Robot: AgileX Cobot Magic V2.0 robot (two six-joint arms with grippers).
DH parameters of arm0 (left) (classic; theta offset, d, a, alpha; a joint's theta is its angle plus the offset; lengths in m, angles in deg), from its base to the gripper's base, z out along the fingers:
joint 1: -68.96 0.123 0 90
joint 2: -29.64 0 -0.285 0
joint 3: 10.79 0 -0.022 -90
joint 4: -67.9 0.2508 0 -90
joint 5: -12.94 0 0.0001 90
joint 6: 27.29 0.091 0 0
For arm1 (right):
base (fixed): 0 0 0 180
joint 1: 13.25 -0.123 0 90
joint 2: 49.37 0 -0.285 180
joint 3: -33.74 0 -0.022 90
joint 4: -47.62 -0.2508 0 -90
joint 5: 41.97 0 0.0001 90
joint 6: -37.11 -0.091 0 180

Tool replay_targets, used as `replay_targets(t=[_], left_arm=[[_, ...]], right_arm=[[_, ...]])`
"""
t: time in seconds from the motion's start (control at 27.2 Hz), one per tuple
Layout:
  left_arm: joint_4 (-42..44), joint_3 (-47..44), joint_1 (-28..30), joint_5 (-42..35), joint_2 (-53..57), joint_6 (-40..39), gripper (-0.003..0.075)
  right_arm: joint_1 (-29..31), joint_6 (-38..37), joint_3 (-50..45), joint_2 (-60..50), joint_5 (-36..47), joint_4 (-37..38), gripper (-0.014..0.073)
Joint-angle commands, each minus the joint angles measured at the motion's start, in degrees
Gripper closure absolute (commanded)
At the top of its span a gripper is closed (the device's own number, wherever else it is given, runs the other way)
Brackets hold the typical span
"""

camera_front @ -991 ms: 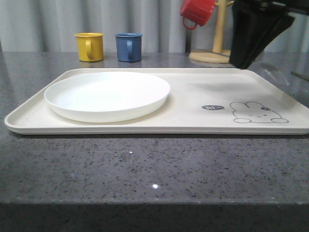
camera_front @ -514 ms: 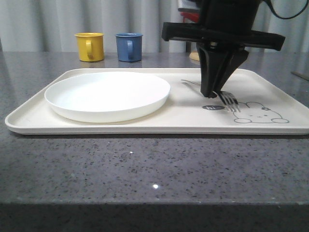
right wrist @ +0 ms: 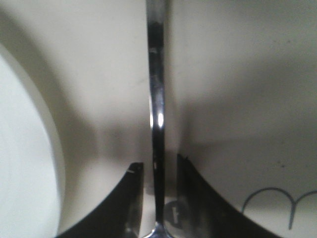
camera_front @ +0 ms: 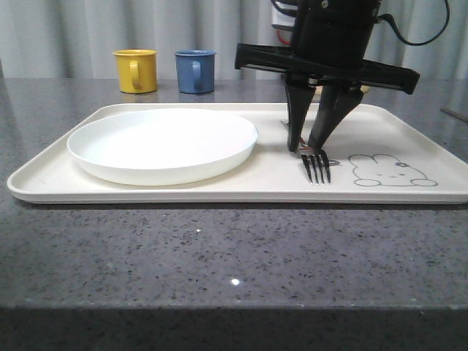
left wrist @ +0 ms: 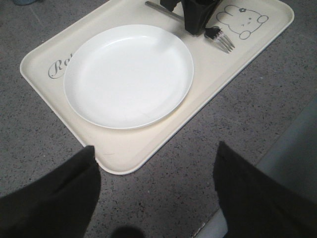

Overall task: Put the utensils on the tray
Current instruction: 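Carry the fork onto the tray beside the plate and release, then raise the right gripper away from the fork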

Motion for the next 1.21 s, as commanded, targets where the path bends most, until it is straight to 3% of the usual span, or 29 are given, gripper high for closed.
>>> replay_targets(t=[0.0, 0.15, 0.29, 0.51, 0.73, 0.99, 1.17], left_arm=[[-0.4, 1.3, 0.1, -4.0, 0.2, -0.5, 0.0251], [-0.4, 1.3, 0.1, -4.0, 0.2, -0.5, 0.0251], [-0.4, 1.3, 0.1, -4.0, 0.2, -0.5, 0.0251], [-0.4, 1.3, 0.1, -4.0, 0.2, -0.5, 0.025], [-0.4, 1.3, 0.1, -4.0, 0.2, -0.5, 0.025], [-0.4, 1.3, 0.1, -4.0, 0.2, -0.5, 0.025], [-0.4, 1.3, 0.1, -4.0, 0.2, -0.5, 0.025]], right_arm=[[0.1, 0.1, 1.9, -3.1, 0.7, -0.4, 0.0296], [0.1, 2.6, 1.9, -5.7, 0.6, 1.1, 0.0296], [0.1, 10.1, 1.9, -10.1, -1.2, 2.2, 0.0296], [2.8, 14.5, 1.7, -16.6, -7.0, 10.4, 0.0296], [12.7, 21.1, 1.6, -18.5, -12.4, 12.1, 0.0296], [24.7, 26.8, 1.6, -16.7, -11.7, 11.8, 0.0296], [29.9, 30.5, 1.6, -13.7, -11.7, 9.1, 0.0296]])
